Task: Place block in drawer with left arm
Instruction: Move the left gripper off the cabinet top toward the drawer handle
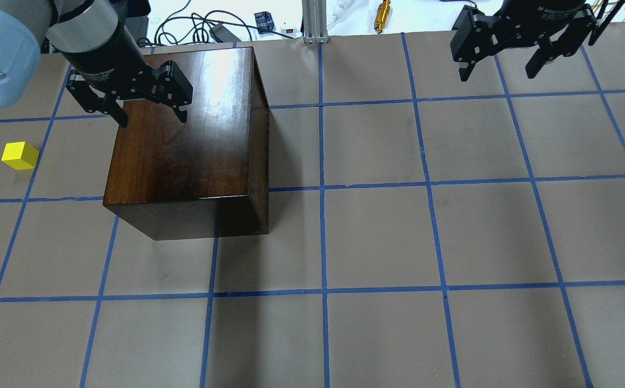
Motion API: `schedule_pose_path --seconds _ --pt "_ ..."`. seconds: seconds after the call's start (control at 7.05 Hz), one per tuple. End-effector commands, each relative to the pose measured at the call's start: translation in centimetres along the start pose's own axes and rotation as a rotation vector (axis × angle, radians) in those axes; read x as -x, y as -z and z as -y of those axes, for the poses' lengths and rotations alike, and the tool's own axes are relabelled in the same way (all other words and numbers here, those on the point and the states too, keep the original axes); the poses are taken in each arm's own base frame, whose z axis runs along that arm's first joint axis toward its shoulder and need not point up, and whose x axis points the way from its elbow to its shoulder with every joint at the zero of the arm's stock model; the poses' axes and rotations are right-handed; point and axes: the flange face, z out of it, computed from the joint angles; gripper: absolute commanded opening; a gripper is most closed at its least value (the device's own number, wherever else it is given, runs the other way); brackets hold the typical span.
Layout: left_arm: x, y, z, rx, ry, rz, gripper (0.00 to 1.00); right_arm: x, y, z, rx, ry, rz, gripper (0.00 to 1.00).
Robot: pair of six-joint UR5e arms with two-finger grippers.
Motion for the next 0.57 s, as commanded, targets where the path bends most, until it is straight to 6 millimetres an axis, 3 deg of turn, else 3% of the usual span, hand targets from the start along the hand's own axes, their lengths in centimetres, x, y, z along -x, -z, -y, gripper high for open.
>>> schedule_pose_path --seconds 0.0,0.14,0.28,0.43 --pt "0.0 -0.1 0.0 0.009 0.001 -0.001 1.00 0.0 0.1 0.0 -0.001 0.001 0.000 1.00" --pt "0.4 -0.1 0.2 0.006 0.004 0.002 1.00 0.0 0.0 0.0 0.001 0.001 -0.001 1.00" --pt "2.3 -0.5 1.3 0.018 0.004 0.007 1.00 -0.1 0.0 0.0 0.001 -0.001 -0.002 1.00" --pt "6.3 -1.0 2.7 0.030 0.021 0.003 1.00 0.0 0.1 0.0 -0.001 0.001 -0.001 1.00"
